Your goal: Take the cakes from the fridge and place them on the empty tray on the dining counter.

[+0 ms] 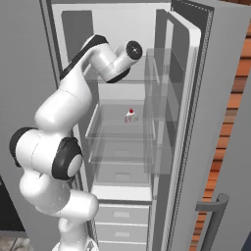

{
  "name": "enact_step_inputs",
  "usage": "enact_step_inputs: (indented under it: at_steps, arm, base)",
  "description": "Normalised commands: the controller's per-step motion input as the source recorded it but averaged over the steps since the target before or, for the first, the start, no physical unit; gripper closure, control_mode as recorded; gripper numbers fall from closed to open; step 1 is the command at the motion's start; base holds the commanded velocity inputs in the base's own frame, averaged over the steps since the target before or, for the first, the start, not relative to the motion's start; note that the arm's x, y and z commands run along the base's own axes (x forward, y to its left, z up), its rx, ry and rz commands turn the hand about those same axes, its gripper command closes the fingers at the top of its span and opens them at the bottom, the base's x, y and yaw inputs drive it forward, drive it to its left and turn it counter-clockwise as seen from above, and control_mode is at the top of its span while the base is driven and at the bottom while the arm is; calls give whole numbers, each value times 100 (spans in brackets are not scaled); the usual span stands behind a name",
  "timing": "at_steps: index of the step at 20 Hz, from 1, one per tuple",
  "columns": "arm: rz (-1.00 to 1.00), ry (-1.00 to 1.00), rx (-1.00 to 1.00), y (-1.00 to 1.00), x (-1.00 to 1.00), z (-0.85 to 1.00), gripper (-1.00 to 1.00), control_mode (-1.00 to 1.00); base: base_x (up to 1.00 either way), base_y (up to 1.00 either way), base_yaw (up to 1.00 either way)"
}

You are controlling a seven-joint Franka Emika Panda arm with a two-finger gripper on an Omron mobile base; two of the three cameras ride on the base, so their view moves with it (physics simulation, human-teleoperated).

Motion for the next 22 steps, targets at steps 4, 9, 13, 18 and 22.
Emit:
enact_step_inputs:
  at_steps: [4,9,13,18,22]
  arm:
    - [-1,-1,0,-1,-60,32,100,-100]
    - [-1,0,0,-14,-75,39,100,-100]
    - [-2,1,0,-1,-89,22,100,-100]
    - [-3,0,0,0,-100,0,100,-100]
    - [-5,-4,0,0,-100,0,100,-100]
  base:
    - [0,0,0]
    - [0,0,0]
    - [0,0,0]
    - [0,0,0]
    - [0,0,0]
